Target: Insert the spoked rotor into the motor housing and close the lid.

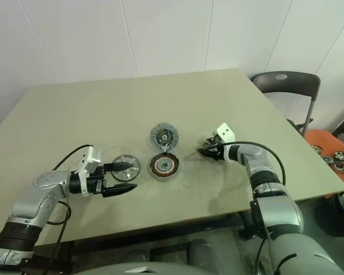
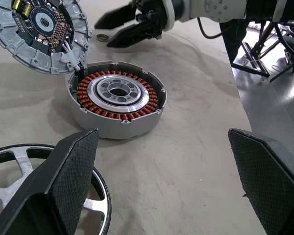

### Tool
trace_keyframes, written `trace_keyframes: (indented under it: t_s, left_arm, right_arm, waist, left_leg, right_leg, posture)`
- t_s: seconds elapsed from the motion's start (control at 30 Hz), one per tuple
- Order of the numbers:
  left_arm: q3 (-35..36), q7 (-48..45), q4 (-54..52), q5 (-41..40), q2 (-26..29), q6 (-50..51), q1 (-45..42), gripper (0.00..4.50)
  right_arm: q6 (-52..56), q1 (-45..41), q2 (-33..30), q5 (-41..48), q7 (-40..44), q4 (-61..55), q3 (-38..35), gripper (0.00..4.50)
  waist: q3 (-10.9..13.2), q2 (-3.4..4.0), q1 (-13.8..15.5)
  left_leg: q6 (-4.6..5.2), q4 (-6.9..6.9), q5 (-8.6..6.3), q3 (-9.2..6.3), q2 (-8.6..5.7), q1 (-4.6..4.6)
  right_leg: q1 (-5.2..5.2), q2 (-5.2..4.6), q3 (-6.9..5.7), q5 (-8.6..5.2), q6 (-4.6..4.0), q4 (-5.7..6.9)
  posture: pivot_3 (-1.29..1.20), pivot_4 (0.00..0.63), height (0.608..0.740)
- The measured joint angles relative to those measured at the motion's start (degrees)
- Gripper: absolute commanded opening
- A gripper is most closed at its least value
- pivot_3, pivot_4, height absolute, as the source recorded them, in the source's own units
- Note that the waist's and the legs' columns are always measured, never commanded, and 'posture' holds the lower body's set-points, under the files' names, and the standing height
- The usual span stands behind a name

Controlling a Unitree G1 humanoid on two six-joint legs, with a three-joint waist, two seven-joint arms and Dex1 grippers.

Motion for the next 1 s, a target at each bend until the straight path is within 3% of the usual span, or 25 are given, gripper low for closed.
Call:
trace_keyframes:
  t_s: [0.6,0.83,1.0]
  left_arm:
    - [0.0,0.8,0.0,0.0,-0.1,0.0,0.1,4.49]
    - [0.0,1.2,-0.4,0.0,-0.5,0.0,0.1,4.5]
    - [0.0,1.4,-0.6,0.0,-0.5,0.0,0.3,4.5]
  right_arm:
    - [0.8,-0.1,1.3,-0.5,-3.0,0.1,-1.1,3.33]
    - [-3.0,0.2,1.7,-3.2,-4.5,0.3,0.8,1.22]
    - [-3.8,0.2,1.7,-3.5,-5.6,1.0,0.7,1.22]
  waist:
    - [0.0,-0.01,-0.1]
    - [0.0,0.0,-0.1]
    - [0.0,-0.01,0.0]
  left_leg:
    - [0.0,0.0,0.0,0.04,-0.01,0.33]
    - [0.0,0.02,0.0,0.04,0.0,0.69]
    - [0.0,0.09,0.0,0.04,-0.01,0.75]
  right_leg:
    - [0.29,0.04,0.05,-0.01,0.0,0.07]
    - [0.7,0.04,0.07,-0.12,-0.15,0.05]
    - [0.83,0.04,0.05,-0.14,-0.14,0.03]
  posture:
    - [0.0,0.0,0.74]
    - [0.0,0.0,0.74]
    - [0.0,0.0,0.74]
